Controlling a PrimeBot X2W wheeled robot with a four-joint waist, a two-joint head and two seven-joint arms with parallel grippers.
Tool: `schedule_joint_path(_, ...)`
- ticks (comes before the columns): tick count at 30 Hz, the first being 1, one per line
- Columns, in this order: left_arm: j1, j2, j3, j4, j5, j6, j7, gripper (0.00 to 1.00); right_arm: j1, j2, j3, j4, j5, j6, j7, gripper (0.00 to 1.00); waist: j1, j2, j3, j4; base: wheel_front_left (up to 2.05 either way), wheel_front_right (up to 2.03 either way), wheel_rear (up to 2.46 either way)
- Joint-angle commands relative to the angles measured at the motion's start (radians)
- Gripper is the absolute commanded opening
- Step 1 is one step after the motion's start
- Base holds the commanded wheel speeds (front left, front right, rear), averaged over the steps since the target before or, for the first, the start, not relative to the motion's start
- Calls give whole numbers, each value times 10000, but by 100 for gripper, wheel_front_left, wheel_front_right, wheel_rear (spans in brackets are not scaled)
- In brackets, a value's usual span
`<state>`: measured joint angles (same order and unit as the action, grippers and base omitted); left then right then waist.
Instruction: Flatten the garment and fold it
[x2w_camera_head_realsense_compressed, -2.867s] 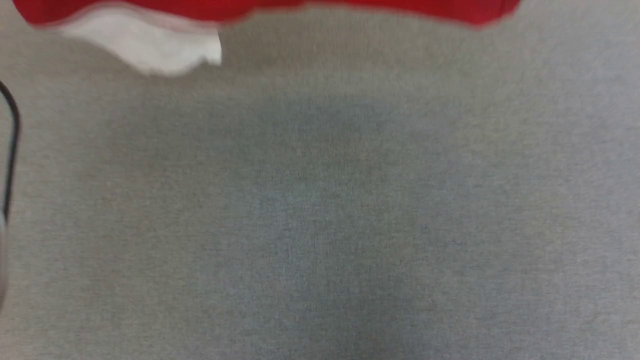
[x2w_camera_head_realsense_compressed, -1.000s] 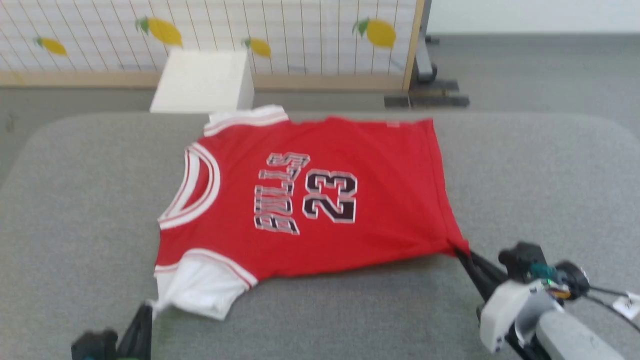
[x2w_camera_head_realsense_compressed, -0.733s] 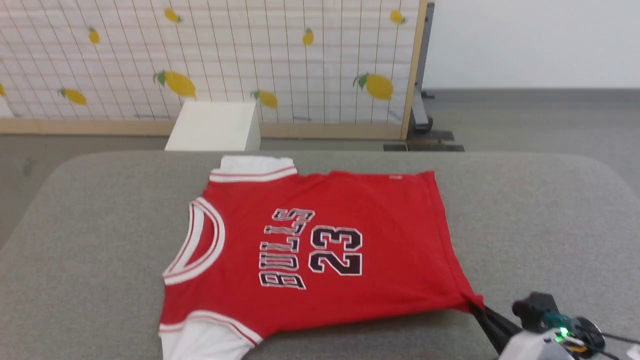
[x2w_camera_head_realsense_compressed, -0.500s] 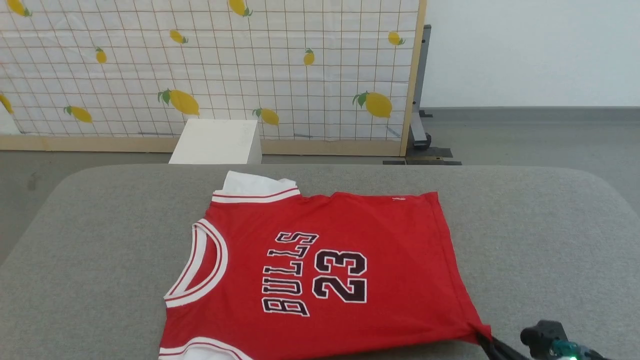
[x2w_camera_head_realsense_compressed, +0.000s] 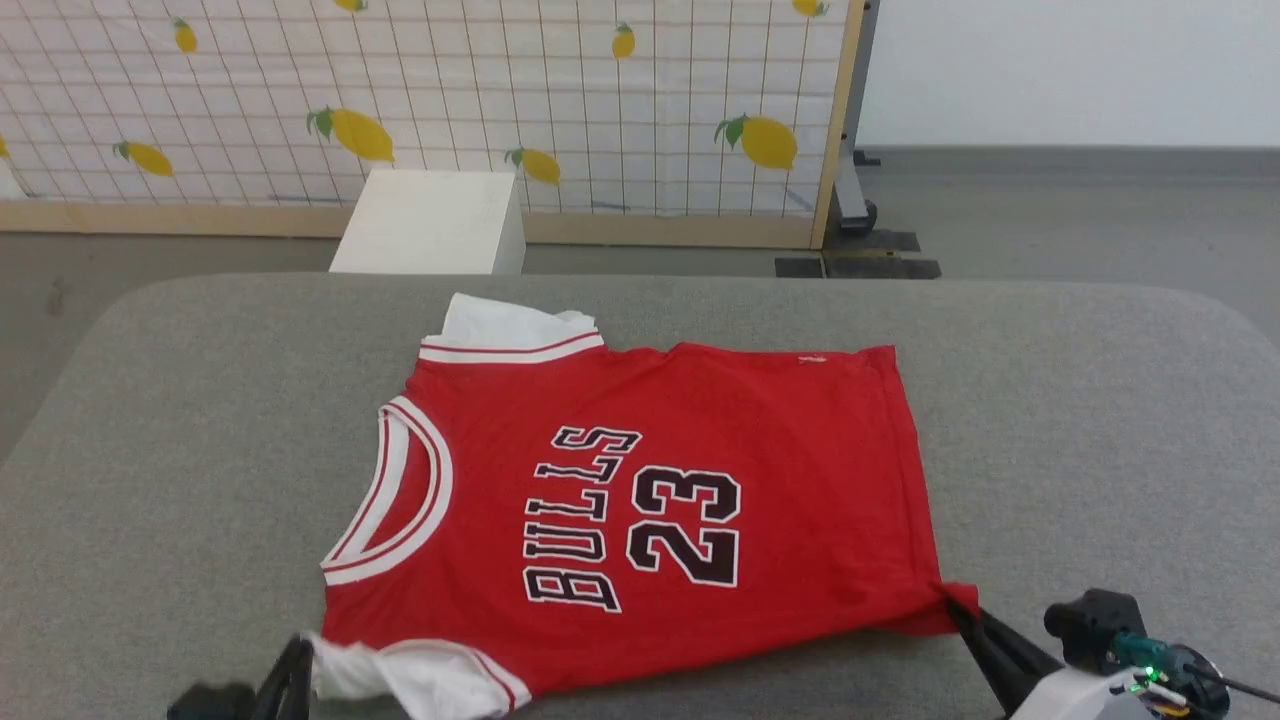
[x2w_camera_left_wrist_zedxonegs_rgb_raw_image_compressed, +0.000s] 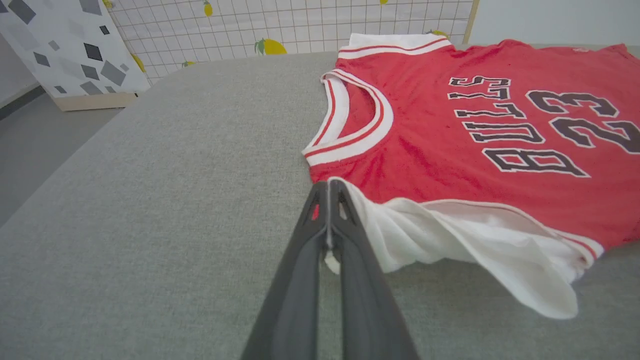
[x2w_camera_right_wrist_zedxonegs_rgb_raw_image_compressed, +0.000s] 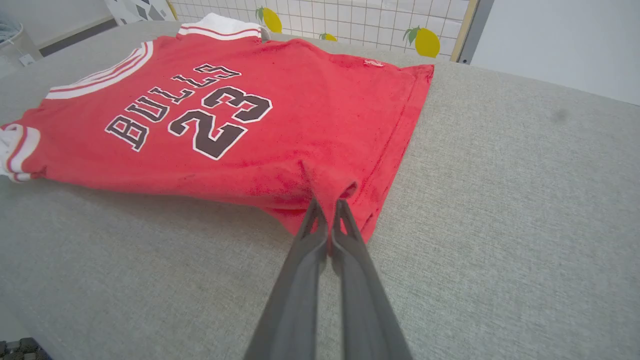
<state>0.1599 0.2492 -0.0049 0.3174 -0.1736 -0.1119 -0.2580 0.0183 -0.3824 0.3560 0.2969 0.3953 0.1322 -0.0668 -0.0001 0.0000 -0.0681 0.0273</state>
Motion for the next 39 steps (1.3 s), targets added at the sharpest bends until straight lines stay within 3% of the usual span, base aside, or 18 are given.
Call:
schedule_joint_path(1,-458,82,-49,-41,115,58,-38,0,-258,81,-81,-119,-95,-15,71,0,1,0,314,-45,0,0,0)
schedule_joint_path(13,-3831,401,-114,677,374,-32,-38,0,-1679,401,-594,-23,-316,-15,211,0,1,0,1904,-261,0,0,0)
schedule_joint_path(21,-5698,492,-277,2149,870,112,-38,0,-2753,452,-125,585,-356,-15,346,0,1,0,3012,-464,0,0,0)
schedule_joint_path(26,-6258,538,-350,3398,1071,267,-38,0,-3373,555,137,1208,-389,-15,245,0,1,0,3484,-571,0,0,0)
schedule_joint_path(36,-6539,374,-551,5302,873,28,-38,0,-3978,731,509,2480,-370,-15,150,0,1,0,3690,-585,0,0,0)
schedule_joint_path(37,-6521,344,-569,5330,869,20,-38,47,-3972,725,500,2508,-349,-15,81,0,1,0,3599,-552,0,0,0)
schedule_joint_path(38,-6494,332,-582,5240,904,54,-38,100,-3949,689,466,2506,-383,-15,-22,35,1,0,3478,-510,0,0,0)
schedule_joint_path(39,-6442,316,-563,5123,901,82,-38,100,-3918,659,421,2483,-455,-15,-119,88,1,0,3371,-487,0,0,0)
